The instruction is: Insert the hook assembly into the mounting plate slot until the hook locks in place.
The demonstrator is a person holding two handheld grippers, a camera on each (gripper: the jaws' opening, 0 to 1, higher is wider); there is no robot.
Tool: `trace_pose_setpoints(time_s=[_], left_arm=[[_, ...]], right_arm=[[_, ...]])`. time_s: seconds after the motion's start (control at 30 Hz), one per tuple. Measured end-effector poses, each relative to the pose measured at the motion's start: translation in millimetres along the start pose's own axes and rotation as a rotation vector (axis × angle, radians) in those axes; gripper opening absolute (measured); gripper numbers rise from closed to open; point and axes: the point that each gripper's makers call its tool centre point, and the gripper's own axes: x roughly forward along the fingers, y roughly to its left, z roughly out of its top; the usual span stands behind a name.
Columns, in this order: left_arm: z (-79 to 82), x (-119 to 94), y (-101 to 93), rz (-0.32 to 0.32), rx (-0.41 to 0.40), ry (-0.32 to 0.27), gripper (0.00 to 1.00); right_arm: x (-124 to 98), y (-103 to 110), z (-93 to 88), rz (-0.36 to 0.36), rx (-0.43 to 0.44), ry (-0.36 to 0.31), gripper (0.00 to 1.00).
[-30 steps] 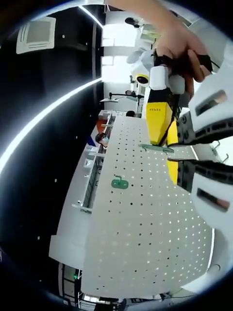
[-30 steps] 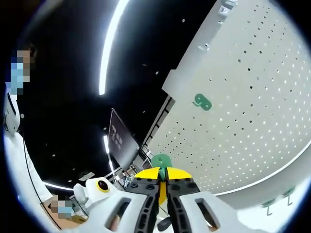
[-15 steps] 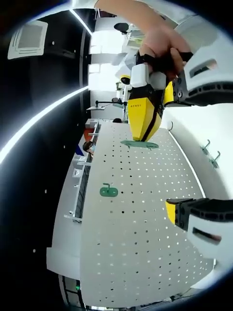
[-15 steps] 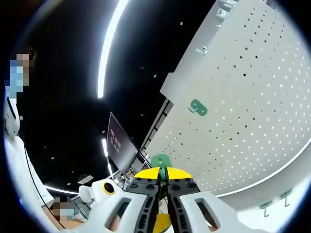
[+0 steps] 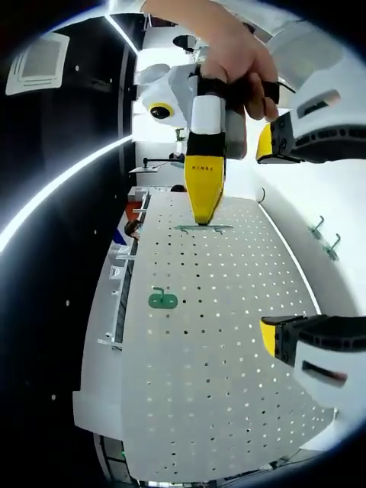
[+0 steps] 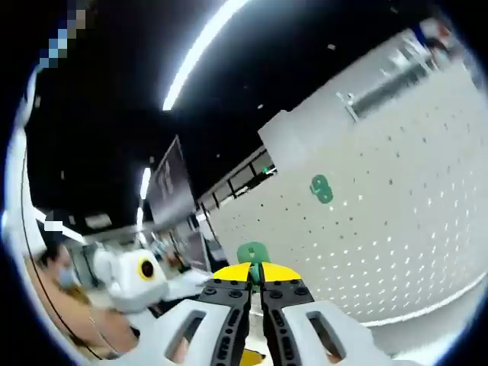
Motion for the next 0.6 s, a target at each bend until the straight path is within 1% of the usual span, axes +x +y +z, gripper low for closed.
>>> trace_pose_setpoints(time_s=[0.03,0.07,0.1,0.17,0.23,0.3,0.37,0.5,0.6], left_arm=[[-0.4,0.3,-0.7,-0.003,-0.002,0.003,0.84],[-0.8,0.4,-1.4,-0.006,-0.005,0.003,0.84],[-1.2,0.6,-1.6,-0.006,-0.002,0.005,0.84],[-0.8,0.4,-2.9,-0.007,0.001,0.008,0.83],[-1.2,0.7,-2.7,-0.007,-0.003,0.009,0.83],[-0.8,0.5,-3.1,-0.007,-0.002,0.010,0.82],[-1.3,0.7,-2.9,-0.006,-0.007,0.012,0.81],[-3.8,-0.2,-4.2,-0.010,-0.004,0.023,0.81],[-8.8,-1.7,-5.7,-0.015,0.005,0.038,0.81]], right_arm=[[-0.9,-4.3,0.0,-0.033,-0.057,0.012,0.01],[-1.4,-4.1,3.1,-0.040,-0.087,0.000,0.01],[-1.4,-2.2,5.2,-0.039,-0.081,-0.008,0.01],[-0.8,-4.3,3.9,-0.055,-0.132,0.015,0.01],[0.2,-3.8,5.0,-0.044,-0.104,0.004,0.01],[0.6,-5.2,3.7,-0.045,-0.105,0.011,0.01],[1.1,-7.5,3.0,-0.047,-0.075,0.008,0.01],[1.4,-10.2,4.4,-0.047,-0.083,0.010,0.01],[0.9,-17.8,7.9,-0.059,-0.074,0.007,0.01]])
